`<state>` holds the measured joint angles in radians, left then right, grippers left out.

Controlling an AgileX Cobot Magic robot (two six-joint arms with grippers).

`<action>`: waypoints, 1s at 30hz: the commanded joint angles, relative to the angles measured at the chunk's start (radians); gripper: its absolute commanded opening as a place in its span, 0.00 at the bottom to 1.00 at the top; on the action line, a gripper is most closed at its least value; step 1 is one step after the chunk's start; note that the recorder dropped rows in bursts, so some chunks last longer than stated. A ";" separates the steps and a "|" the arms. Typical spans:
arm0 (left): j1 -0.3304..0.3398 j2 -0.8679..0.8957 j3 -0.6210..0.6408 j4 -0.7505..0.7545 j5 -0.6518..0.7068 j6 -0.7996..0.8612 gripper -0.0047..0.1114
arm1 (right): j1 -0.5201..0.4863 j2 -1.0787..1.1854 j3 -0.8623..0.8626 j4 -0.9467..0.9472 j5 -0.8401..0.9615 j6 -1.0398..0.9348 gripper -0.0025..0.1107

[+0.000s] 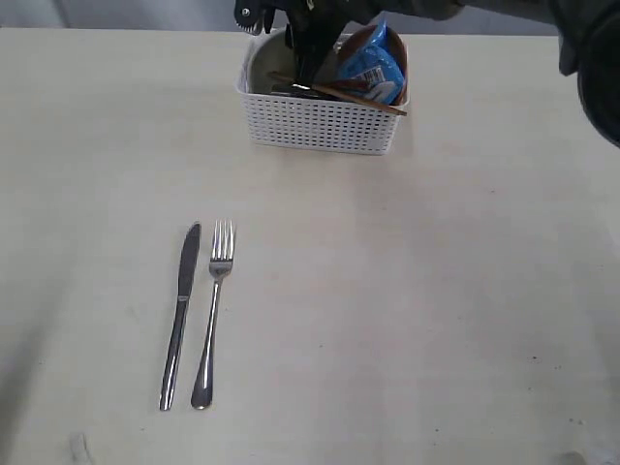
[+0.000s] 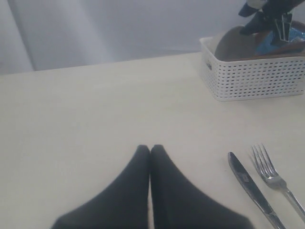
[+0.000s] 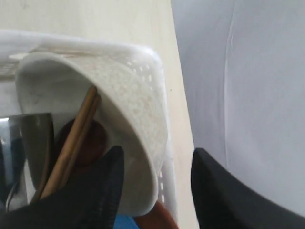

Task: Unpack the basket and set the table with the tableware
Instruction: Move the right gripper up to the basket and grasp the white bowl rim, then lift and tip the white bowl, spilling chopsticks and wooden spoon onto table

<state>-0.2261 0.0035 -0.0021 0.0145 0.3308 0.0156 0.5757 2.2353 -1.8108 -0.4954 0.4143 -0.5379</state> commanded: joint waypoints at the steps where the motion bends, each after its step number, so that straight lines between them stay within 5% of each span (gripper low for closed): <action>1: -0.006 -0.004 0.002 -0.002 -0.011 -0.004 0.04 | -0.003 0.027 -0.003 -0.030 -0.067 -0.010 0.41; 13: -0.006 -0.004 0.002 -0.002 -0.011 -0.004 0.04 | -0.003 0.082 -0.003 -0.142 -0.112 -0.009 0.39; 20: -0.006 -0.004 0.002 -0.002 -0.011 -0.004 0.04 | -0.003 0.087 -0.003 -0.161 -0.106 -0.009 0.02; 30: -0.006 -0.004 0.002 -0.002 -0.011 -0.004 0.04 | -0.001 0.056 -0.003 -0.161 -0.012 0.005 0.02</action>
<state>-0.2261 0.0035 -0.0021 0.0145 0.3308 0.0156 0.5781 2.3073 -1.8188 -0.6673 0.3382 -0.5427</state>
